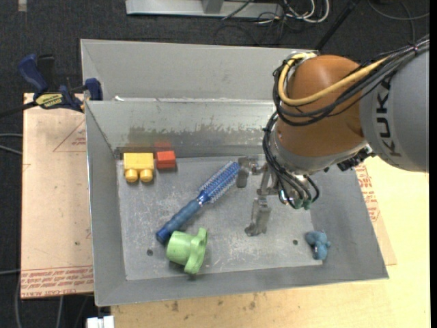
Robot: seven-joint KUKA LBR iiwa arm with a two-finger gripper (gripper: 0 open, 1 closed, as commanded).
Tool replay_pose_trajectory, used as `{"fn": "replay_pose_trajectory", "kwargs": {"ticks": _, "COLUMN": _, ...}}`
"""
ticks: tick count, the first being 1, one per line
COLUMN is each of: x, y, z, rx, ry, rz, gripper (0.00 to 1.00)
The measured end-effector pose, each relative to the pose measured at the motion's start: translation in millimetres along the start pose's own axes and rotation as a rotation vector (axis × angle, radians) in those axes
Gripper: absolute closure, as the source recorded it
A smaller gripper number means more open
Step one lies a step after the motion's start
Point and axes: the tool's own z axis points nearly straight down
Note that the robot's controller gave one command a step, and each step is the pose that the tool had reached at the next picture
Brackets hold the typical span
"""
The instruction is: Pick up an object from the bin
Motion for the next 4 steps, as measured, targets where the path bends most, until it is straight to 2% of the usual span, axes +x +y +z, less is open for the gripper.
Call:
{"fn": "replay_pose_trajectory", "kwargs": {"ticks": 1, "x": -69.8, "y": 93.0, "z": 45.8, "rx": -0.004, "ry": -0.011, "rz": -0.07, "gripper": 0.0}}
{"fn": "replay_pose_trajectory", "kwargs": {"ticks": 2, "x": -10.8, "y": 86.0, "z": 170.0, "rx": 0.0, "ry": -0.004, "rz": -0.338, "gripper": 0.0}}
{"fn": "replay_pose_trajectory", "kwargs": {"ticks": 3, "x": -12.4, "y": 86.1, "z": 167.8, "rx": 0.0, "ry": -0.008, "rz": -0.336, "gripper": 1.0}}
{"fn": "replay_pose_trajectory", "kwargs": {"ticks": 4, "x": 7.9, "y": 83.8, "z": 32.1, "rx": 0.0, "ry": -0.016, "rz": -0.347, "gripper": 1.0}}
